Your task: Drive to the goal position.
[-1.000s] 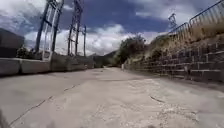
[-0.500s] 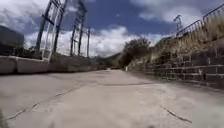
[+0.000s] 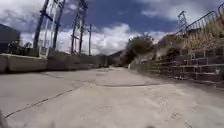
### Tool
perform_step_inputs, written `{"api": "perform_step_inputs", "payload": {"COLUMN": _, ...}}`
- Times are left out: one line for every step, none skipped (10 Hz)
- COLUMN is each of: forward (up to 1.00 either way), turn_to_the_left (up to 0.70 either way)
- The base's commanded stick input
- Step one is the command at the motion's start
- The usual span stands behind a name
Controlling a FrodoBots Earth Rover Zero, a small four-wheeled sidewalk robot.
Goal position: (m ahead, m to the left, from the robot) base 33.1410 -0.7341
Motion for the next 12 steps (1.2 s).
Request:
{"api": "perform_step_inputs", "payload": {"forward": 1.00, "turn_to_the_left": 0.00}}
{"api": "perform_step_inputs", "payload": {"forward": 1.00, "turn_to_the_left": 0.00}}
{"api": "perform_step_inputs", "payload": {"forward": 1.00, "turn_to_the_left": 0.00}}
{"api": "perform_step_inputs", "payload": {"forward": 1.00, "turn_to_the_left": 0.00}}
{"api": "perform_step_inputs", "payload": {"forward": 1.00, "turn_to_the_left": 0.00}}
{"api": "perform_step_inputs", "payload": {"forward": 1.00, "turn_to_the_left": 0.00}}
{"api": "perform_step_inputs", "payload": {"forward": 1.00, "turn_to_the_left": 0.00}}
{"api": "perform_step_inputs", "payload": {"forward": 1.00, "turn_to_the_left": 0.00}}
{"api": "perform_step_inputs", "payload": {"forward": 1.00, "turn_to_the_left": 0.00}}
{"api": "perform_step_inputs", "payload": {"forward": 1.00, "turn_to_the_left": 0.00}}
{"api": "perform_step_inputs", "payload": {"forward": 1.00, "turn_to_the_left": 0.00}}
{"api": "perform_step_inputs", "payload": {"forward": 1.00, "turn_to_the_left": 0.00}}
